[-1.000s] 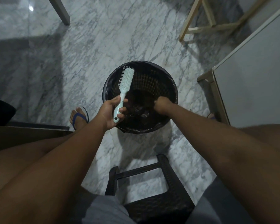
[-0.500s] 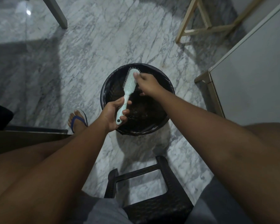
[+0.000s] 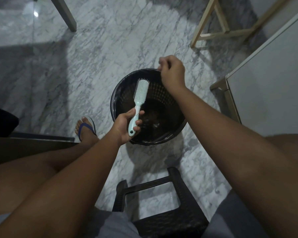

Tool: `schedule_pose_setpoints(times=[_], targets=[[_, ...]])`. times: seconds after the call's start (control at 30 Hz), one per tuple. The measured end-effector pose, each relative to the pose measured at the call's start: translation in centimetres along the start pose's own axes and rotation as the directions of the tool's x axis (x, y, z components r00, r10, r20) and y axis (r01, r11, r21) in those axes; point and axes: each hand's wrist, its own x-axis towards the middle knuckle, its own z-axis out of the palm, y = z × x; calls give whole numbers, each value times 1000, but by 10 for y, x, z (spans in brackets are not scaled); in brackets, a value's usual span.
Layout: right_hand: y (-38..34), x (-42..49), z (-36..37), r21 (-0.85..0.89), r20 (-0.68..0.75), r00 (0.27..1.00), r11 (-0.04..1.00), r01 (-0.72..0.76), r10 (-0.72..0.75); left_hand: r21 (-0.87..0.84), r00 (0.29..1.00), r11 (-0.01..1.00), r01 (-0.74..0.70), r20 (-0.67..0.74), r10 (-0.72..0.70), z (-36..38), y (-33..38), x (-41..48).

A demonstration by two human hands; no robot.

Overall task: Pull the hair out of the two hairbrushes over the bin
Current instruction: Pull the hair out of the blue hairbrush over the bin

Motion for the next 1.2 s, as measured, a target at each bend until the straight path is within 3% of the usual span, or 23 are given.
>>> schedule_pose_setpoints(times=[0.07,0.13,0.33,0.4,0.6,0.83,1.03,1.1,1.2], targets=[[4,3,-2,-12,-10,998,998,-56,56,-4,1000,1000,-3,9,3,1,0,0],[13,0,2,-140,150,983,987,-82,103,-12,1000,1000,-6,17,6,5,0,0],[17,-34,18,-252,525,850,946,204,-44,25,996,1000,0,85,-2,10,-1,0],[18,-41,23,-262,503,864,945,197,-40,67,991,998,-4,134,-5,9,-2,1],[17,-36,28,-279,250,967,952,122,-51,189,989,981,-43,144,15,7,-2,3],[7,-16,17,-284,167,986,957,60,-12,65,987,998,-3,159,-7,14,-7,3],[15,-2,-3,-65,84,991,993,-97,103,2,990,1000,0,138,0,2,-6,0],[25,-10,-5,-112,118,982,985,-133,146,7,992,1000,-6,124,5,-1,-3,0],[49,-29,-6,-283,305,919,945,-163,249,15,994,1000,-9,107,7,1,1,-2]])
